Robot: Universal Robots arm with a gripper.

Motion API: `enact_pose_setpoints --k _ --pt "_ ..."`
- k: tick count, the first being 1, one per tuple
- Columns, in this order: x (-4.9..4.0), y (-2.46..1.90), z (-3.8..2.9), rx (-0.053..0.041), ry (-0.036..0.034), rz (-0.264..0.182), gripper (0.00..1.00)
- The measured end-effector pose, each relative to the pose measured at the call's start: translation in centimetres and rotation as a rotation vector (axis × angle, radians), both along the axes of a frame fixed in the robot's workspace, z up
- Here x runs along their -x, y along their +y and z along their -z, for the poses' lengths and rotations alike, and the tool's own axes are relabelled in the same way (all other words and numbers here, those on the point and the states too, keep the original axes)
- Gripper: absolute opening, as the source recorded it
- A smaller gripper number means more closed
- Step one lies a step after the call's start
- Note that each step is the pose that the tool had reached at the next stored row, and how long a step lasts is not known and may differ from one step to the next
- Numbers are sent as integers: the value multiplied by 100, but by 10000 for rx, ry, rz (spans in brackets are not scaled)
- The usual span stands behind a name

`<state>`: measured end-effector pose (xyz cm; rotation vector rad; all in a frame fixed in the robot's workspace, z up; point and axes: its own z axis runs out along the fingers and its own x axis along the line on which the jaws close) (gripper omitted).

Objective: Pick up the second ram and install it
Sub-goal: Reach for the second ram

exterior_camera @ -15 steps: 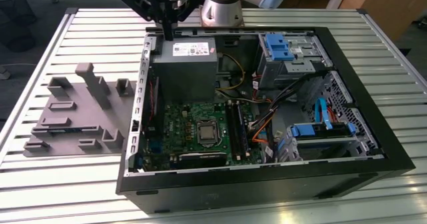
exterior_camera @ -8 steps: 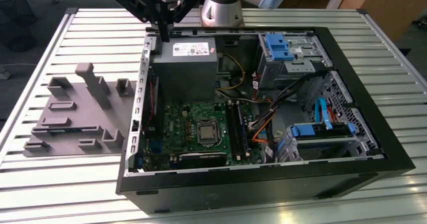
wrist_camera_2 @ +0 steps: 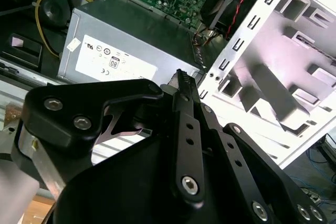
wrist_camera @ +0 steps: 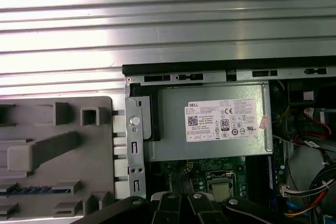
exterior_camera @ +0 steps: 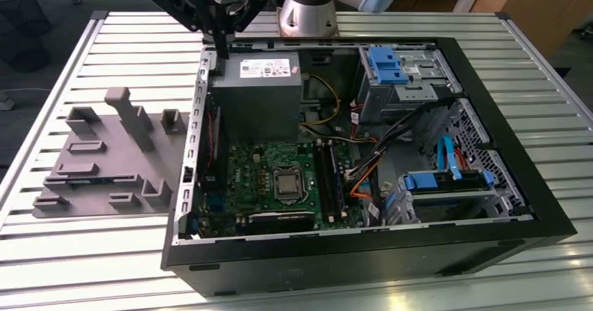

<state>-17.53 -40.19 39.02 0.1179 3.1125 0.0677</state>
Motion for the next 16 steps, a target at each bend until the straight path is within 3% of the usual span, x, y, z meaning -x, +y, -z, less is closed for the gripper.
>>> enact_pose_setpoints --k 11,16 --pt "107 -6 8 0 0 0 11" --pt "112 -6 8 1 0 -1 11"
